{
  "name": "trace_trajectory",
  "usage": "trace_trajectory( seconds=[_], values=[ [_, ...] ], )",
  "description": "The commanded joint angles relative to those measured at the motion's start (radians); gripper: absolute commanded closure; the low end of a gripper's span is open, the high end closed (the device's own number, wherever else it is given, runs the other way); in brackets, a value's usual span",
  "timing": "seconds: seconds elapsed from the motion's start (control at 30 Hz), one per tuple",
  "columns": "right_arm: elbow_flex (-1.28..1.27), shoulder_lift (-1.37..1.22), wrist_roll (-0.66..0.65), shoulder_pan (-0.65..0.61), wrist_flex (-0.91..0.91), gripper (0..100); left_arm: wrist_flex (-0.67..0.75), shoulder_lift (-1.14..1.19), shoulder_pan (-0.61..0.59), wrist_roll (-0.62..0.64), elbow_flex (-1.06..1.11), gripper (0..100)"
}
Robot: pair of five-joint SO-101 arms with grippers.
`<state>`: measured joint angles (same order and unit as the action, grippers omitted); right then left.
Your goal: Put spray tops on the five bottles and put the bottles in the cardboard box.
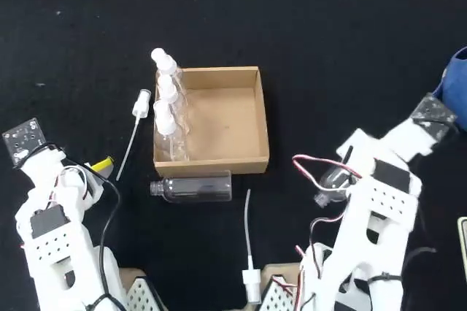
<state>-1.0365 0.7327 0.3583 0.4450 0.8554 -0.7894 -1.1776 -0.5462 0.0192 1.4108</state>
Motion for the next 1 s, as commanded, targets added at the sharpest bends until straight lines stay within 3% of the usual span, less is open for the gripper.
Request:
trace_trajectory(
  seconds=[0.0,0.1,0.27,0.37,0.53,0.63,0.73,0.83,0.97],
  values=[
    [0.062,-0.004,-0.061,-0.038,0.046,69.3,0.02,-0.009,-0.012,0.008,-0.005,76],
    [0.091,-0.004,-0.124,-0.032,0.141,61.8,0.02,-0.009,-0.012,0.008,-0.005,76],
    [0.179,0.001,-0.4,-0.032,0.276,66.8,0.02,-0.009,-0.012,0.008,-0.005,76],
    [0.254,-0.004,-0.706,-0.029,0.324,73.7,0.02,-0.009,-0.012,0.008,-0.005,76],
    [0.26,-0.004,-1.372,0.021,0.279,79.5,0.02,-0.009,-0.012,0.008,-0.005,76],
    [0.214,-0.001,-1.55,0.075,0.281,75.7,0.02,-0.009,-0.01,0.008,-0.005,76],
    [0.166,-0.004,-1.688,0.123,0.273,63.1,0.02,-0.009,-0.01,0.008,-0.005,76],
    [0.154,-0.004,-1.953,0.173,0.273,51.8,0.02,-0.009,-0.008,0.008,-0.005,76],
    [0.142,-0.005,-2.279,0.206,0.282,52.2,0.02,-0.009,-0.008,0.008,-0.005,76]
  ],
)
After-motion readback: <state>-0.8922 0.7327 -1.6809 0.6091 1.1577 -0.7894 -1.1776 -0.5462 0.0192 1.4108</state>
